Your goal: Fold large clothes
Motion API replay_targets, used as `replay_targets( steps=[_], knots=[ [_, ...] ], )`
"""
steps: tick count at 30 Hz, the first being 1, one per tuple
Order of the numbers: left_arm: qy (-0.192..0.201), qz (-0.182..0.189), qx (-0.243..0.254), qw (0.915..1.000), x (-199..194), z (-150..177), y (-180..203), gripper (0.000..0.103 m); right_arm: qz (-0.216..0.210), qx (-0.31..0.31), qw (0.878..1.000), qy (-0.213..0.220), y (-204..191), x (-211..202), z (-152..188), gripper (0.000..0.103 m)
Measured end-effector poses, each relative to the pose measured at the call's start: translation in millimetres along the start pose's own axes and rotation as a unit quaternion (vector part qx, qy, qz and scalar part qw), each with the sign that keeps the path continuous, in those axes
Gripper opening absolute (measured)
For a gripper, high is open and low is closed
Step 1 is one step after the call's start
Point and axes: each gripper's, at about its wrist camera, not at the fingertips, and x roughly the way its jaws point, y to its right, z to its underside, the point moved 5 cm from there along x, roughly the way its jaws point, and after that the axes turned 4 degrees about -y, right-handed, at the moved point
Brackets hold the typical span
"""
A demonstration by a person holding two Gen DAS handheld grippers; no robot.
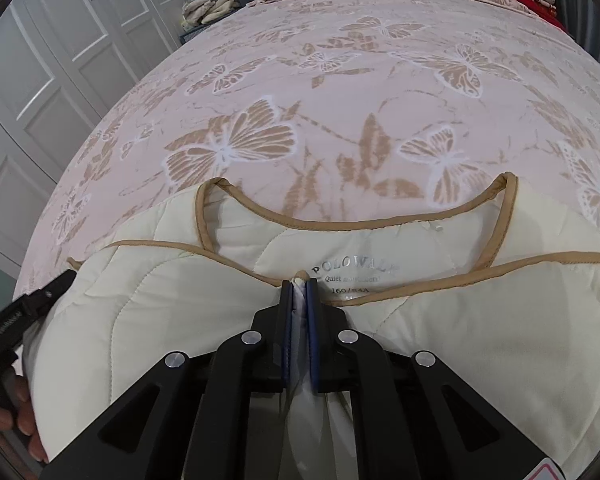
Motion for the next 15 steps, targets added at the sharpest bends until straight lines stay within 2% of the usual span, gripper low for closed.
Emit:
replay_targets(
  steps=[5,8,9,10,11,12,13,15],
  knots=[
    [0.009,-0.020,0.017,0.9996,4,1,3,0.021,-0.009,0.005,1.000,0.017,1,-5,0,0.004],
    [0.004,-0.007,0.014,0.9999,-5,-1,2,0.025,-0.012,0.026,0.999,0.030,5,-32,-1,0.011],
    [0.000,0.002,0.006,1.0000,-15,-2,-1,0.037,-0.014,0.030,0.999,0.042,6,-48,1,0.016],
    [0.002,0.006,-0.004,1.0000,-29,-1,-6,0.047,-0.016,0.029,0.998,0.049,6,-62,5,0.016],
    [0.010,0.008,-0.011,0.9999,-41,2,-10,0.067,-0.012,0.025,0.998,0.050,7,-81,14,0.016],
    [0.020,0.012,-0.016,0.9996,-55,5,-14,0.073,-0.009,0.022,0.999,0.049,9,-91,21,0.016],
    [0.024,0.028,-0.019,0.9992,-71,12,-20,0.073,-0.004,0.014,0.999,0.049,10,-105,35,0.016],
    [0.006,0.048,-0.027,0.9985,-85,27,-27,0.079,0.013,0.004,0.999,0.051,16,-119,57,0.016]
  ],
)
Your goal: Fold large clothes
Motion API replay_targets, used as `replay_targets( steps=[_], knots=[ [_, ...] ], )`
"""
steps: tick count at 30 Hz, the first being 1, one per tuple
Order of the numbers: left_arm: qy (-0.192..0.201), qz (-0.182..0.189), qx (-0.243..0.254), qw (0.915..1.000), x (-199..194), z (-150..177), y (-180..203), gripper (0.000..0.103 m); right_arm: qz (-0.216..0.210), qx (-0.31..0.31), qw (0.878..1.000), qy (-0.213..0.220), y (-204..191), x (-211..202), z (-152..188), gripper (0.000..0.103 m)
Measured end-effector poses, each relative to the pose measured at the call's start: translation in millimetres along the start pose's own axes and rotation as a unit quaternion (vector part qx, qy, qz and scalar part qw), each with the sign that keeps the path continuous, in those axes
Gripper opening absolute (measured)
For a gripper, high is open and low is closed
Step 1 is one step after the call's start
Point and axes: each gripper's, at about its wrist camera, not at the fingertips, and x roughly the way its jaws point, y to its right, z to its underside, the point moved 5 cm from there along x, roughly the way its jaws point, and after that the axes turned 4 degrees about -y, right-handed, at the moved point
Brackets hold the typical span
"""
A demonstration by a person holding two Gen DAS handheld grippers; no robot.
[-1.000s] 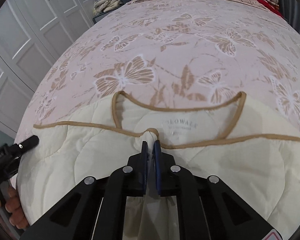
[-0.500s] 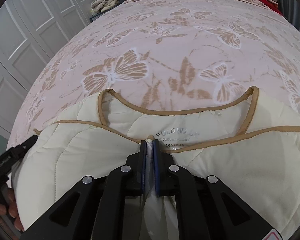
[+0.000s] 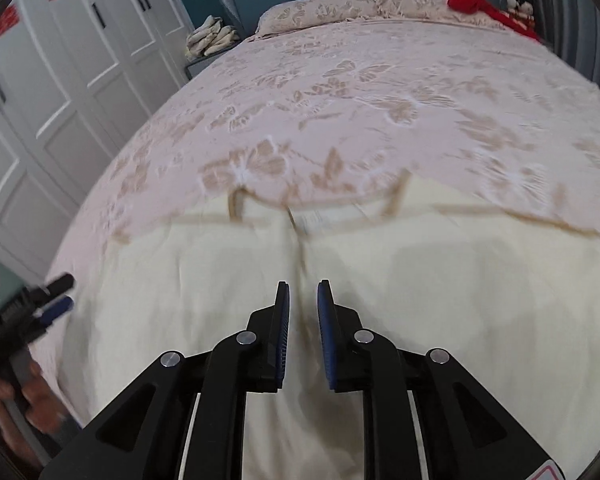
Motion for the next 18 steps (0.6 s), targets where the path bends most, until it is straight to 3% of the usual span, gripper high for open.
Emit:
replay_targets(
  steps=[3,5,7,9,11,13,16,18],
  knots=[
    [-0.040,0.019,-0.030,0.9986,-8,34,-19,0.084,0.021,0.007,1.000,0.002,22,-17,35,0.014],
    [-0.065,0.023,-0.060,0.9958,-5,58,-32,0.084,0.009,0.033,0.999,-0.003,35,-23,52,0.013],
    [-0.063,0.034,-0.082,0.9940,-3,74,-40,0.085,-0.009,0.052,0.999,-0.003,35,-31,63,0.014],
    [-0.043,0.026,-0.073,0.9961,-6,80,-37,0.086,-0.004,0.036,0.999,0.002,26,-35,66,0.015],
    [-0.045,0.015,-0.061,0.9970,-4,80,-28,0.086,0.015,0.017,1.000,0.005,21,-36,67,0.015],
    [-0.048,0.005,-0.052,0.9975,-3,79,-19,0.084,0.007,0.031,0.999,-0.001,25,-33,65,0.014],
    [-0.047,-0.001,-0.043,0.9979,-8,78,-11,0.068,-0.023,0.060,0.998,-0.010,31,-31,63,0.013],
    [-0.038,-0.008,-0.042,0.9983,-19,76,-12,0.044,-0.025,0.056,0.998,-0.006,26,-34,62,0.013]
  ],
)
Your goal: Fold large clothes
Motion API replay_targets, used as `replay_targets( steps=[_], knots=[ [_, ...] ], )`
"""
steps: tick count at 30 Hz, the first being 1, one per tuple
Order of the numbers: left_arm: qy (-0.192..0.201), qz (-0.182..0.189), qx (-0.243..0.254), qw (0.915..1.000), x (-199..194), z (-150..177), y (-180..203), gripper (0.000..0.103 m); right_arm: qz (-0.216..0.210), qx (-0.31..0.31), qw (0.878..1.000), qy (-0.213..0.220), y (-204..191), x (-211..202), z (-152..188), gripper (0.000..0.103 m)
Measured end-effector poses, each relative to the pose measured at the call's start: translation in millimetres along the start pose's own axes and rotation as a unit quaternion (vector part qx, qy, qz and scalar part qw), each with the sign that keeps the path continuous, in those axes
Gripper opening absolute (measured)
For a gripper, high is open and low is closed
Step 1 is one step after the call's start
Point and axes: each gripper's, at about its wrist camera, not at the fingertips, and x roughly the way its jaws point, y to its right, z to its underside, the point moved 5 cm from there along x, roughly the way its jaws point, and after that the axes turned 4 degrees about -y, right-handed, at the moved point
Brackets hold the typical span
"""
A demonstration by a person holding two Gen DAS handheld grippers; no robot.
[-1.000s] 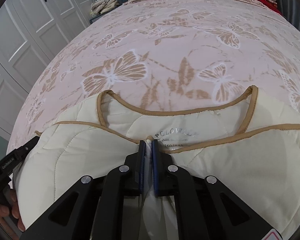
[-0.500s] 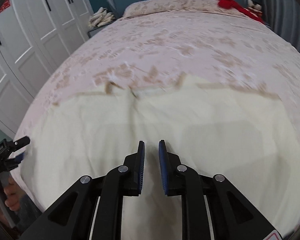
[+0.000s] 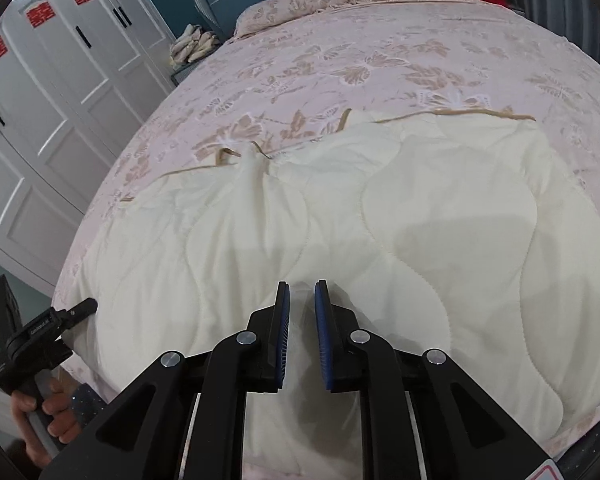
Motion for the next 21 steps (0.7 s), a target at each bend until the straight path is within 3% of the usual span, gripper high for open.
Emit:
replay_targets(
  steps=[3,8,14,18,21],
  knots=[
    [0.013,0.021,-0.005,0.9997,-19,-4,1,0.027,-0.008,-0.019,1.000,-0.014,-14,12,2,0.013],
    [0.045,0.048,0.036,0.9972,-61,-5,38,0.023,0.016,-0.036,0.999,-0.033,-18,47,12,0.007],
    [0.085,0.096,0.135,0.9825,-114,5,127,0.021,-0.019,-0.014,0.999,-0.042,-10,60,8,0.000],
    [0.093,0.117,0.192,0.9699,-129,23,187,0.021,-0.074,0.041,0.996,-0.042,3,33,5,0.003],
    [0.094,0.119,0.233,0.9606,-133,35,223,0.021,-0.102,0.044,0.993,-0.028,8,-7,27,0.003]
  ],
)
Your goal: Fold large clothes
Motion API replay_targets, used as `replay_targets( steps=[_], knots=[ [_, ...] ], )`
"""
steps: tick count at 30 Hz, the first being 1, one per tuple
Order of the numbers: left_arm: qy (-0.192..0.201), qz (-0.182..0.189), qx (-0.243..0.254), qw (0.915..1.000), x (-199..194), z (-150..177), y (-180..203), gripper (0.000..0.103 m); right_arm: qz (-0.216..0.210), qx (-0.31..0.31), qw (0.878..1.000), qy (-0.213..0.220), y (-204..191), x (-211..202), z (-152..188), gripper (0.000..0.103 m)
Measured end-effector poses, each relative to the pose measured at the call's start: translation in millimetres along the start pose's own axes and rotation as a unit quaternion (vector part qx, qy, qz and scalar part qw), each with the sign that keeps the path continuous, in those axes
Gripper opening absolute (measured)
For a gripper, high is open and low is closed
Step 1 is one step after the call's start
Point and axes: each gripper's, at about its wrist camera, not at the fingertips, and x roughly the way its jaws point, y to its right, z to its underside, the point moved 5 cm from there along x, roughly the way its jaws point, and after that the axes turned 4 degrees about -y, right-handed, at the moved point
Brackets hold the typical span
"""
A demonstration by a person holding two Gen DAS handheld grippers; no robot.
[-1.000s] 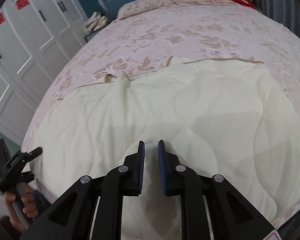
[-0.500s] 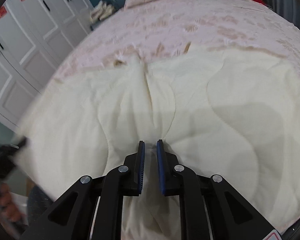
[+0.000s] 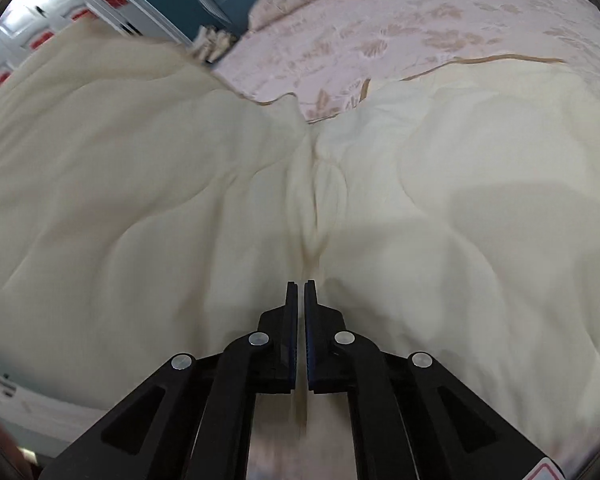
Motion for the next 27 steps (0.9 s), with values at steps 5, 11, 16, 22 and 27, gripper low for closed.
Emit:
replay_targets(
  steps=[5,11,16,22,27],
  knots=[
    [-0.011,0.018,0.032,0.9993,10,1,41,0.021,-0.029,0.031,0.999,-0.032,10,-7,60,0.003],
    [-0.041,0.035,0.069,0.9961,36,15,90,0.019,-0.094,0.088,0.991,-0.048,25,29,69,0.000],
    [-0.080,0.049,0.100,0.9905,72,38,129,0.018,-0.114,0.116,0.986,-0.022,39,-6,70,0.000],
    [-0.137,0.061,0.118,0.9816,121,71,163,0.017,-0.033,0.139,0.988,0.059,97,-92,64,0.007],
    [-0.178,0.052,0.133,0.9736,157,104,181,0.017,0.051,0.142,0.983,0.102,136,-143,70,0.011]
  ],
)
